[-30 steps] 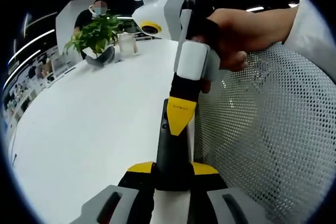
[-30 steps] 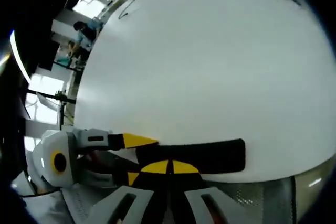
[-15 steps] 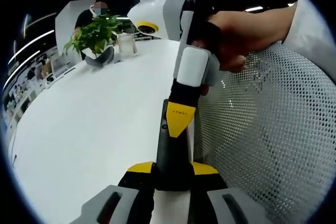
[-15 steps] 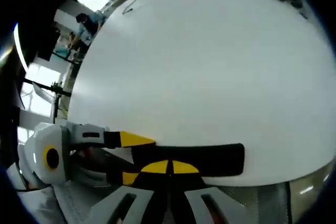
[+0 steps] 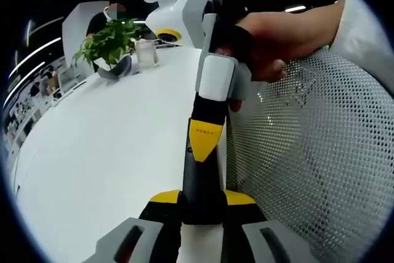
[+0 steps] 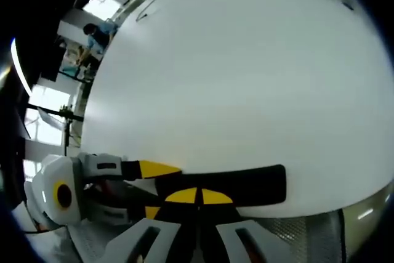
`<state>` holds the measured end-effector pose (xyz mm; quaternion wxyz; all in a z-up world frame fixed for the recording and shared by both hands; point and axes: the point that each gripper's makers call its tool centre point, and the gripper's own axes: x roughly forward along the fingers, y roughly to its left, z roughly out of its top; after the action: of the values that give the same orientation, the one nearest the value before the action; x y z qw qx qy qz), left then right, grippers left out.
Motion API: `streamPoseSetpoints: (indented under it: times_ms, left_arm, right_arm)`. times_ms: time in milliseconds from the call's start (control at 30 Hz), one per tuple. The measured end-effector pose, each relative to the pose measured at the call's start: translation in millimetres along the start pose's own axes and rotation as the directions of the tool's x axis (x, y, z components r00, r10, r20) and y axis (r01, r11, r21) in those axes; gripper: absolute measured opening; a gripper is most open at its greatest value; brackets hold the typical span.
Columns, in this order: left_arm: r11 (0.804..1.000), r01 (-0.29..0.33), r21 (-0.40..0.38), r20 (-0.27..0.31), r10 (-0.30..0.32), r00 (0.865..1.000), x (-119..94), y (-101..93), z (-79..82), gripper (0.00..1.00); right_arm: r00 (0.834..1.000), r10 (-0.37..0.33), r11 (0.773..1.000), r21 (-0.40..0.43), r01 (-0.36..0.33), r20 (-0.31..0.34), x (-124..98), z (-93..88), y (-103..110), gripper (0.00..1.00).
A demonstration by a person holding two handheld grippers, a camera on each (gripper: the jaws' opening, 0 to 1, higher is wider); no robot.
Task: Press the specified remote control buttons in sequence, fully releasing each button before pressing the next.
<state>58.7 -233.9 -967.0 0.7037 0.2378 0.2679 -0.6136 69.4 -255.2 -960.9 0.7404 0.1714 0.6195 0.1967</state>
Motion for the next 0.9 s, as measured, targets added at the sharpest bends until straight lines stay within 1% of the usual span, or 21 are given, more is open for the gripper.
streamPoseSetpoints:
  times_ms: [67,167,267,300,367,433,500,633,700,900]
  left_arm:
    - [1.000,0.001,0.002,0.000,-0.001,1.000,-0.3,-0.6,0.7,0.23]
    - [1.000,0.001,0.002,0.001,-0.001,1.000,-0.3,-0.2,0.8,0.23]
    - [1.000,-0.001,-0.003,-0.002,0.001,1.000,0.0,-0.1,0.4,0.24]
    - [1.000,-0.001,-0.003,-0.003,0.001,1.000,0.0,-0.1,0.3,0.24]
    - [1.000,-0.003,-0.007,-0.004,0.003,1.000,0.2,0.1,0.6,0.24]
    - [1.000,-0.005,-0.011,-0.008,0.005,1.000,0.2,0.2,1.2,0.24]
    - [1.000,-0.006,-0.012,-0.008,0.006,1.000,0.2,0.5,1.3,0.24]
    - [1.000,-0.007,-0.013,-0.009,0.007,1.000,0.5,1.5,1.0,0.25]
    - [1.000,-0.007,-0.014,-0.008,0.007,1.000,0.4,1.9,1.1,0.25]
    - [1.000,-0.008,-0.018,-0.006,0.008,1.000,0.6,2.9,1.0,0.25]
  right_arm:
    - [1.000,-0.004,1.000,0.001,0.004,0.008,-0.1,0.6,-1.1,0.00]
    - [1.000,-0.015,1.000,0.019,0.015,0.001,0.8,2.2,-1.6,0.00]
    - [1.000,-0.024,1.000,0.013,0.023,0.009,0.5,0.9,-1.0,0.00]
    - [0.999,-0.026,1.000,0.006,0.026,0.019,0.0,0.4,-0.6,0.00]
    - [0.999,-0.030,1.000,-0.008,0.030,0.021,0.2,1.0,-0.7,0.00]
    - [0.999,-0.042,0.997,-0.060,0.042,0.015,-0.4,0.7,0.3,0.00]
    - [0.999,-0.046,0.997,-0.057,0.046,0.016,-1.0,0.2,1.1,0.00]
    - [0.999,-0.033,0.998,-0.044,0.034,0.015,-0.8,1.6,0.1,0.00]
    - [1.000,-0.018,0.999,-0.042,0.018,0.019,-1.6,2.1,3.5,0.00]
    - [1.000,-0.004,0.998,-0.061,0.004,0.010,0.2,1.7,7.5,0.00]
